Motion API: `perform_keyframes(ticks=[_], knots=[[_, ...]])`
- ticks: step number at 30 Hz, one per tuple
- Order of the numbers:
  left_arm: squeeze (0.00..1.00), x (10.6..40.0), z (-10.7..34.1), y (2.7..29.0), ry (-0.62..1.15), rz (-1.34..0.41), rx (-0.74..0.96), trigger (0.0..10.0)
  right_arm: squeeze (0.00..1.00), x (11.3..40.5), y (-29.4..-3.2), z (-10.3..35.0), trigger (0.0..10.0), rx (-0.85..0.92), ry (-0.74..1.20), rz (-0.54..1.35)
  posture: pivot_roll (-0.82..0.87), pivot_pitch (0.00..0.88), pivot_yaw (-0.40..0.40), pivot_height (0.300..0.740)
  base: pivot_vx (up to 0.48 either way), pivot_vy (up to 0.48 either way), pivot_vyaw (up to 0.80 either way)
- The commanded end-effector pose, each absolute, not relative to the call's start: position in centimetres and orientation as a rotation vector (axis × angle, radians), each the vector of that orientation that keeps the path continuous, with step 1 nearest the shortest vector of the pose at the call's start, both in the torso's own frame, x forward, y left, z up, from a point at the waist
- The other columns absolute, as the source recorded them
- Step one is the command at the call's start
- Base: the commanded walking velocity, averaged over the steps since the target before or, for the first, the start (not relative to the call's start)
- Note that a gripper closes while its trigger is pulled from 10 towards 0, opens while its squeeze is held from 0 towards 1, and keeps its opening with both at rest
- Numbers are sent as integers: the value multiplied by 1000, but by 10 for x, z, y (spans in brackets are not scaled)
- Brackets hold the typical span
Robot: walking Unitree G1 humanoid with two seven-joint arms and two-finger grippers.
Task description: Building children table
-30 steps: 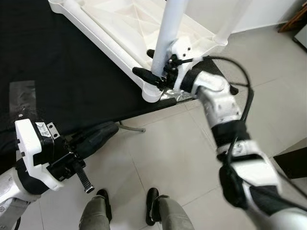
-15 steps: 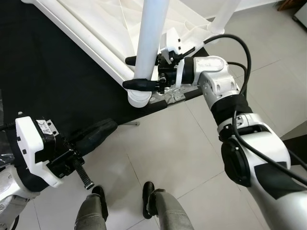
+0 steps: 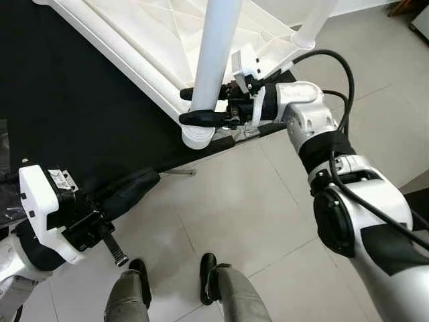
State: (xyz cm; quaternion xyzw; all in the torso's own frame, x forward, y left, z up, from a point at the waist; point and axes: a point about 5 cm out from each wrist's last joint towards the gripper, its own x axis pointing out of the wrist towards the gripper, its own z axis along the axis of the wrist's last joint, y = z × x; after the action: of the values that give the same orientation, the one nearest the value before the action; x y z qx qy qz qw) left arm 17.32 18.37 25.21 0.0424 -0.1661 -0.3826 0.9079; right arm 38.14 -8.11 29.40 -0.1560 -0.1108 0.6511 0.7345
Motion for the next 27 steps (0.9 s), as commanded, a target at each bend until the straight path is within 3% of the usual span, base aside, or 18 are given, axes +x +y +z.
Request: perform_keyframes(ticks=[1, 2, 4, 5, 6, 7, 10, 15, 16, 17, 18, 19, 24, 25, 27], knots=[[0, 170, 251, 181, -331, -811, 96, 10000, 0, 390, -87, 273, 0, -293, -198, 1235, 125, 368, -189, 740, 0, 0, 0], [0, 170, 251, 181, -331, -811, 96, 10000, 0, 390, -87, 273, 0, -293, -198, 1235, 125, 368, -189, 740, 0, 0, 0], [0, 170, 251, 184, -332, -806, 98, 10000, 0, 397, -77, 242, 0, -155, -172, 853, 105, 366, -179, 740, 0, 0, 0], [0, 170, 251, 184, -332, -806, 98, 10000, 0, 397, -77, 242, 0, -155, -172, 853, 105, 366, -179, 740, 0, 0, 0], [0, 171, 251, 184, -330, -807, 96, 10000, 0, 390, -72, 213, 0, -59, -117, 615, 96, 371, -167, 740, 0, 0, 0], [0, 173, 250, 184, -325, -813, 96, 10000, 0, 375, -61, 192, 0, -29, -91, 538, 104, 370, -155, 740, 0, 0, 0], [0, 174, 249, 182, -323, -829, 93, 10000, 0, 350, -39, 173, 0, 18, -51, 554, 97, 354, -150, 740, 0, 0, 0], [0, 177, 248, 181, -332, -835, 90, 10000, 0, 350, -20, 192, 0, -27, -142, 650, 94, 338, -155, 740, 0, 0, 0], [0, 177, 248, 180, -332, -836, 91, 10000, 0, 354, -20, 197, 1294, -39, -150, 663, 98, 337, -157, 740, 0, 0, 0], [0, 177, 248, 180, -332, -836, 91, 10000, 0, 354, -20, 197, 1294, -39, -150, 663, 98, 337, -157, 740, 0, 0, 0], [0, 176, 248, 181, -332, -835, 91, 10000, 0, 357, -21, 200, 9373, -49, -150, 654, 100, 336, -156, 740, 0, 0, 0], [0, 176, 248, 181, -332, -833, 92, 10000, 0, 359, -22, 203, 10000, -56, -153, 647, 100, 336, -155, 740, 0, 0, 0], [0, 177, 249, 182, -334, -832, 96, 10000, 0, 359, -26, 215, 10000, -64, -166, 621, 99, 338, -153, 740, 0, 0, 0], [0, 177, 249, 182, -333, -834, 95, 10000, 1000, 359, -25, 220, 10000, -36, -165, 638, 99, 337, -154, 740, 0, 0, 0], [0, 177, 248, 181, -332, -836, 95, 10000, 1000, 360, -26, 225, 10000, -11, -163, 646, 101, 337, -157, 740, 0, 0, 0]])
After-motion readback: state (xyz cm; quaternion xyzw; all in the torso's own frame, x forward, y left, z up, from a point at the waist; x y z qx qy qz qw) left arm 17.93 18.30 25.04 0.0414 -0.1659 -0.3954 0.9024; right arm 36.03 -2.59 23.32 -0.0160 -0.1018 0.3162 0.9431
